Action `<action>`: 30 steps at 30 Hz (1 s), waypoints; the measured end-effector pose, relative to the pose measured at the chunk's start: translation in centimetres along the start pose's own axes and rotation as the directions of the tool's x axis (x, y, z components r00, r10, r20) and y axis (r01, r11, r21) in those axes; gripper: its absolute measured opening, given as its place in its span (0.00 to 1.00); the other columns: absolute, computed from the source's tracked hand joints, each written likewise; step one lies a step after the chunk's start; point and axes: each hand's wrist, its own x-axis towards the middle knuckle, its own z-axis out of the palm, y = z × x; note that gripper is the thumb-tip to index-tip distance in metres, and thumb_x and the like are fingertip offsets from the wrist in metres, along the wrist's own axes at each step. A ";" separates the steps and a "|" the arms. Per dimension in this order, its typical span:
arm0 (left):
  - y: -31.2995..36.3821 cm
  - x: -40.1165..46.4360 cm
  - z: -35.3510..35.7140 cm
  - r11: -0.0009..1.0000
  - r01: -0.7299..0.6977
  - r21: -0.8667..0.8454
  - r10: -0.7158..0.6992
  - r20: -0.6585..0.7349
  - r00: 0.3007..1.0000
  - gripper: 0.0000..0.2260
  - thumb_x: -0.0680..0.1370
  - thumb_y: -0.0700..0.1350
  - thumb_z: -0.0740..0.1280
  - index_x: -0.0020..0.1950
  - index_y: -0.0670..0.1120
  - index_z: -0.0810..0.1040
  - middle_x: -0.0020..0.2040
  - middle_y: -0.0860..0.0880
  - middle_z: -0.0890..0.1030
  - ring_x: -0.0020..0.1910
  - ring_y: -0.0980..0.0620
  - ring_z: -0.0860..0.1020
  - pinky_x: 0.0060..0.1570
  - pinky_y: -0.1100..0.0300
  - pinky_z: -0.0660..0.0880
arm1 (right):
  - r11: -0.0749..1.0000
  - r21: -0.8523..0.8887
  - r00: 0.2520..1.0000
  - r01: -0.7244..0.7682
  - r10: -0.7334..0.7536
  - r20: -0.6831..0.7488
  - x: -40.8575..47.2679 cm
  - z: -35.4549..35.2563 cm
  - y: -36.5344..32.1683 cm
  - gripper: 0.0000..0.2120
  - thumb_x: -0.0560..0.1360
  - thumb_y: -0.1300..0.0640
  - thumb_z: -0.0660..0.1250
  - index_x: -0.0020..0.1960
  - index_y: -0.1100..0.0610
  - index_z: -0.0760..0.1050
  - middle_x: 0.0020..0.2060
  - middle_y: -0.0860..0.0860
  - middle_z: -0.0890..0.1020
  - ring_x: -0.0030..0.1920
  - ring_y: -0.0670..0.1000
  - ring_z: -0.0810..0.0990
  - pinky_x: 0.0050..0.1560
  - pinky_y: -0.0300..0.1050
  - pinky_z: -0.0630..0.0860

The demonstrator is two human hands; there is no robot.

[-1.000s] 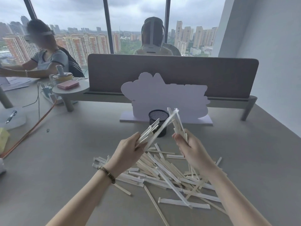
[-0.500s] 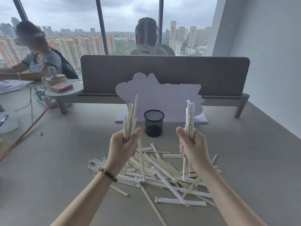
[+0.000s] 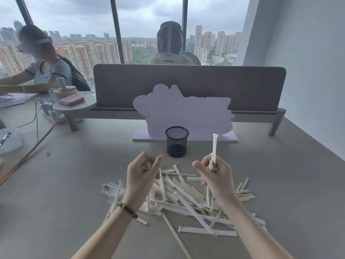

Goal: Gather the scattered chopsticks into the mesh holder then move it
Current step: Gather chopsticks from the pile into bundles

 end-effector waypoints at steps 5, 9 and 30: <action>-0.5 -0.2 -0.1 1.000 0.030 -0.006 -0.030 0.022 0.999 0.09 0.75 0.40 0.75 0.42 0.40 0.75 0.26 0.48 0.77 0.23 0.48 0.74 0.28 0.58 0.73 | 0.999 -0.049 0.998 -0.012 0.015 0.055 -0.8 0.1 1.4 0.18 0.64 0.47 0.80 0.44 0.53 0.76 0.28 0.55 0.75 0.27 0.52 0.69 0.29 0.47 0.71; -1.1 -0.5 -0.1 0.997 0.071 0.011 -0.072 0.037 0.997 0.09 0.75 0.42 0.74 0.41 0.41 0.77 0.25 0.49 0.75 0.23 0.49 0.72 0.29 0.57 0.70 | 0.994 -0.104 0.999 -0.022 0.024 0.021 -1.2 0.3 2.3 0.17 0.65 0.43 0.78 0.40 0.53 0.77 0.26 0.54 0.72 0.27 0.52 0.68 0.28 0.42 0.71; -1.6 -1.0 -0.3 0.995 0.093 0.018 -0.095 0.137 0.986 0.14 0.76 0.43 0.74 0.38 0.36 0.74 0.25 0.44 0.72 0.24 0.49 0.70 0.29 0.58 0.70 | 0.995 -0.102 1.000 0.006 -0.003 0.031 -1.1 -0.1 0.8 0.09 0.73 0.54 0.76 0.47 0.55 0.76 0.27 0.53 0.78 0.28 0.56 0.78 0.34 0.47 0.76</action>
